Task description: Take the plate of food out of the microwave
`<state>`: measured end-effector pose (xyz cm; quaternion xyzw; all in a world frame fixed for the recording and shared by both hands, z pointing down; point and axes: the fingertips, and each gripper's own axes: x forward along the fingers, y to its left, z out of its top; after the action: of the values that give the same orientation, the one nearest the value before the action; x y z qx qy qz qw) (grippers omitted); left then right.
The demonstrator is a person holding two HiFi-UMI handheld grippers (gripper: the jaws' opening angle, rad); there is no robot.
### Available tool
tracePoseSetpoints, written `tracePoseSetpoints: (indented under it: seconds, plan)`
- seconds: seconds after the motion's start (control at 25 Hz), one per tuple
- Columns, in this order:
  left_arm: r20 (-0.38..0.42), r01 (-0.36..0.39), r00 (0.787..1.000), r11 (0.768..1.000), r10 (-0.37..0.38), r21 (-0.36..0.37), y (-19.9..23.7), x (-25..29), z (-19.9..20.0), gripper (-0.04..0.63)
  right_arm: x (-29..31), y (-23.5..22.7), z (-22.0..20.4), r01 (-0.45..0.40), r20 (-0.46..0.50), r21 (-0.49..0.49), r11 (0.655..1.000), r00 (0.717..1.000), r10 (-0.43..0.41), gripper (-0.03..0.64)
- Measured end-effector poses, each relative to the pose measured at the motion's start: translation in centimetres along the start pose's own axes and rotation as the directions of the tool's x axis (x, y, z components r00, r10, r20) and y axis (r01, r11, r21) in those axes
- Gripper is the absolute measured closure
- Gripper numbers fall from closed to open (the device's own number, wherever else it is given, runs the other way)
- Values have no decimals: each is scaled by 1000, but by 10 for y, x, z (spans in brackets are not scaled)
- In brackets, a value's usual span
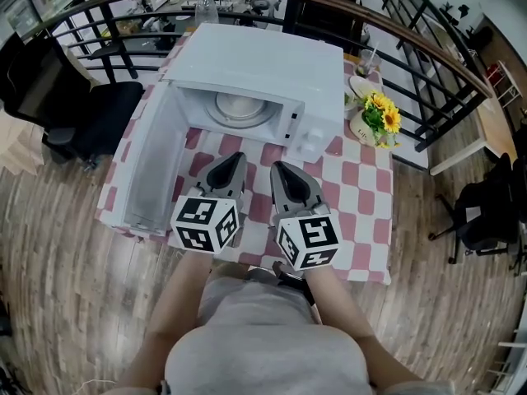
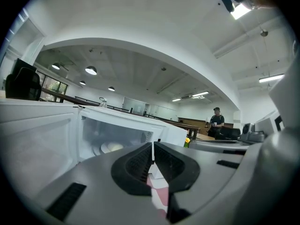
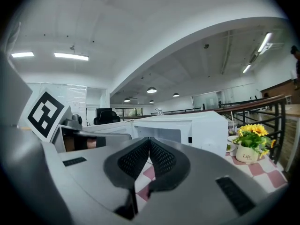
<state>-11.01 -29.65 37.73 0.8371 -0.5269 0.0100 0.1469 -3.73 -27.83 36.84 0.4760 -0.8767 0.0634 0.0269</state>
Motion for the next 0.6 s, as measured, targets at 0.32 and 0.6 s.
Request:
tracePoseSetpoints:
  seconds: [0.32,0.6]
  plan:
    - [0,12,1000,999,-12,-47,11,11,-4,498,4,9,-3,-24,-3,9,1000,1000,24,592]
    - [23,38,999,965,-33,-259,24,26,-9,328,4,15,-4,-31,-3,-4,1000,1000,31,592]
